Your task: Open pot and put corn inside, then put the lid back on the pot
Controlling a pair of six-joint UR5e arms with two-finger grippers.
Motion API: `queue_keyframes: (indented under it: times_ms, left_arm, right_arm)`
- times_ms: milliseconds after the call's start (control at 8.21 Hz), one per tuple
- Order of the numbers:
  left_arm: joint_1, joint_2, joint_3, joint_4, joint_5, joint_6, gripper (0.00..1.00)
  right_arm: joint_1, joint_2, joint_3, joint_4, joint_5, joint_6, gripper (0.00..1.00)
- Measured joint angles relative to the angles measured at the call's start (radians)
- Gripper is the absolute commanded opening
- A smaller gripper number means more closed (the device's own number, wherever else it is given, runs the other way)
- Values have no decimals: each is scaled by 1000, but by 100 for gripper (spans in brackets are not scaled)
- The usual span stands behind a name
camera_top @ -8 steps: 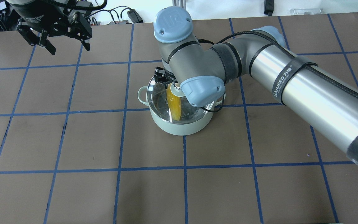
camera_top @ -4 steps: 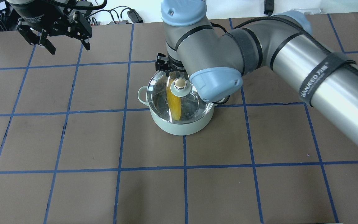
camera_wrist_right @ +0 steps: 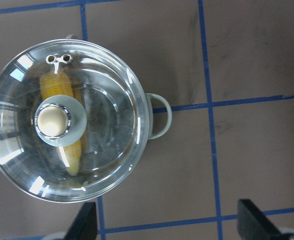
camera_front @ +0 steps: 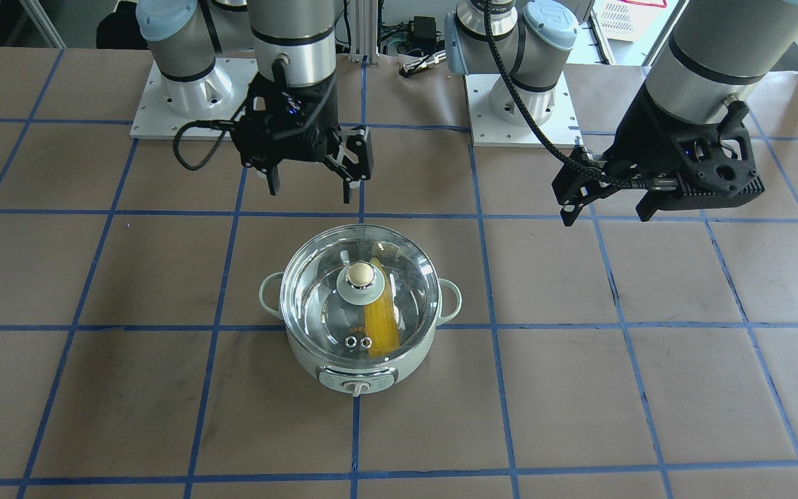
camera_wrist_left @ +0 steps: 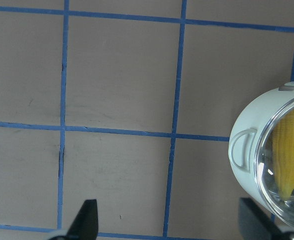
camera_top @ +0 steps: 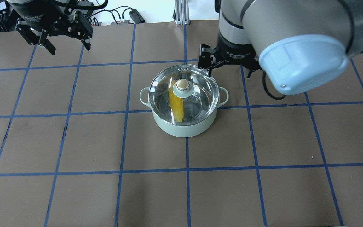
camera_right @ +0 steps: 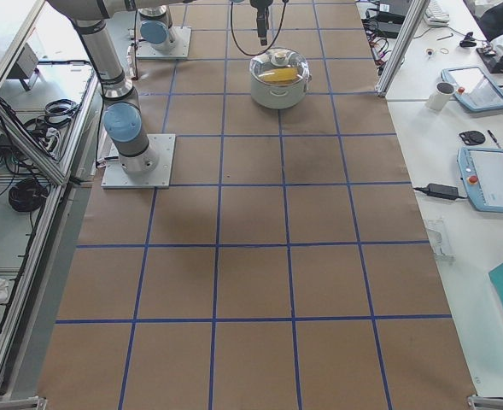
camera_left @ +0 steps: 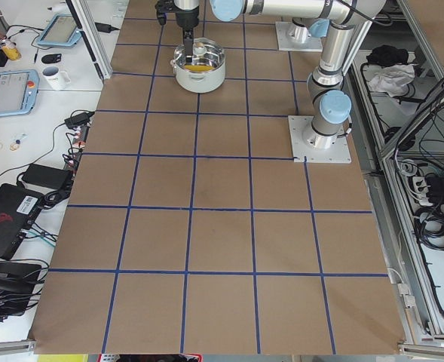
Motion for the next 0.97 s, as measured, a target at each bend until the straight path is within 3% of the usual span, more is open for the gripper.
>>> queue_keyframes:
  times_ms: [487, 975]
  left_arm:
    - [0, -1, 0, 2, -1, 1, 100]
    - [0, -2, -1, 2, -3, 0, 100]
  right_arm:
    - [-277, -74, -16, 98, 4, -349, 100]
    - [-311, -86, -16, 130, 9, -405, 100]
